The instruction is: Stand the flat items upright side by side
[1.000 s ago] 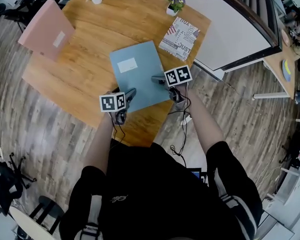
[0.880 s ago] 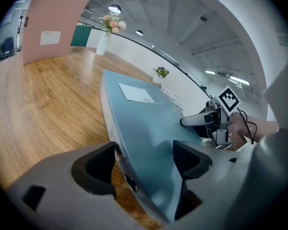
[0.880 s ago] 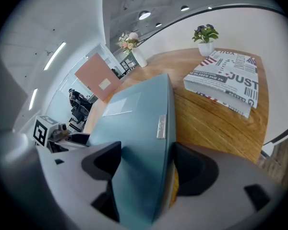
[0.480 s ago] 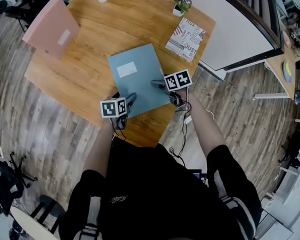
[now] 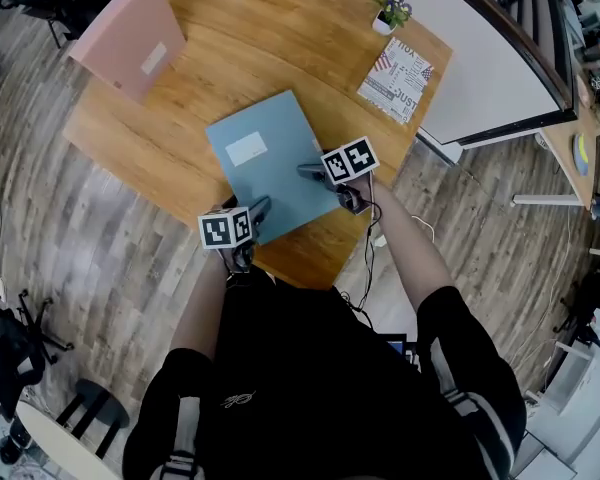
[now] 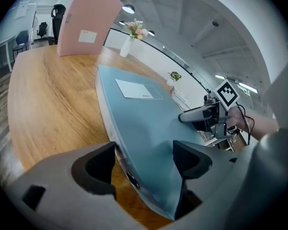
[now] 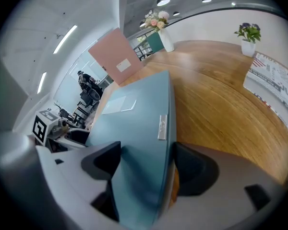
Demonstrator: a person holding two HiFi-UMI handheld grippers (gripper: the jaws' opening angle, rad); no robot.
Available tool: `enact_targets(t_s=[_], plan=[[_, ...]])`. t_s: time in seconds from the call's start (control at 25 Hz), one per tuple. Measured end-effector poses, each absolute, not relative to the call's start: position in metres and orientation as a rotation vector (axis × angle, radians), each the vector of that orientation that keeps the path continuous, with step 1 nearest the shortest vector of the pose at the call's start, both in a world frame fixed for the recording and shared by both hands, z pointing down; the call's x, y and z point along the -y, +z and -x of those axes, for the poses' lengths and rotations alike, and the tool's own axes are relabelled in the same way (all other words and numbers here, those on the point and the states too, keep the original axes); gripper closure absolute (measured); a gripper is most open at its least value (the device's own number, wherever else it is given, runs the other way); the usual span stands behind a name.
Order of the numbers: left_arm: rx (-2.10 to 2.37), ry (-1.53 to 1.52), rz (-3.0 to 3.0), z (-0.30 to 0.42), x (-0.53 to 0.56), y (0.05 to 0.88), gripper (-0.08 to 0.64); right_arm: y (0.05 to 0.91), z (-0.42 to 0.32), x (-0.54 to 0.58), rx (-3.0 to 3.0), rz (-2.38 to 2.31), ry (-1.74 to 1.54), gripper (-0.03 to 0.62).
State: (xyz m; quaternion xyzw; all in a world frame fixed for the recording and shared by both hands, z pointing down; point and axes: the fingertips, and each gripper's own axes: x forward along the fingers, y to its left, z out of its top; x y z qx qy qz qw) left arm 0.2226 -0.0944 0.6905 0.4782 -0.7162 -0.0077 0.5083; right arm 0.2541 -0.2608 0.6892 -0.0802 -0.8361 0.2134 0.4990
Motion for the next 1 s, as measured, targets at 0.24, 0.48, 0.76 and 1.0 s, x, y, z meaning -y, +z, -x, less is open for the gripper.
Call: enact_targets(t_s=[0.24, 0.48, 0.76, 1.0], plan=[[1.699, -0.069, -1.173, -0.209, 0.068, 0.690, 0.173, 0.689, -0.239, 0.238, 1.978, 0.270, 0.486, 0.235], [1.764, -0.150, -1.156, -0.151, 0.057, 0.681, 0.173, 0.683, -0.210, 0.238, 1.984, 0.248, 0.334, 0.195], [1.731, -0.125, -1.219, -0.115, 0.078, 0.685, 0.173, 0.687, -0.183, 0.244, 1.981, 0.184, 0.323, 0.186], [1.698, -0.103, -1.231, -0.118, 0.090, 0.691, 0.195, 0.690, -0.180, 0.243, 1.956, 0.224, 0.347, 0.184]])
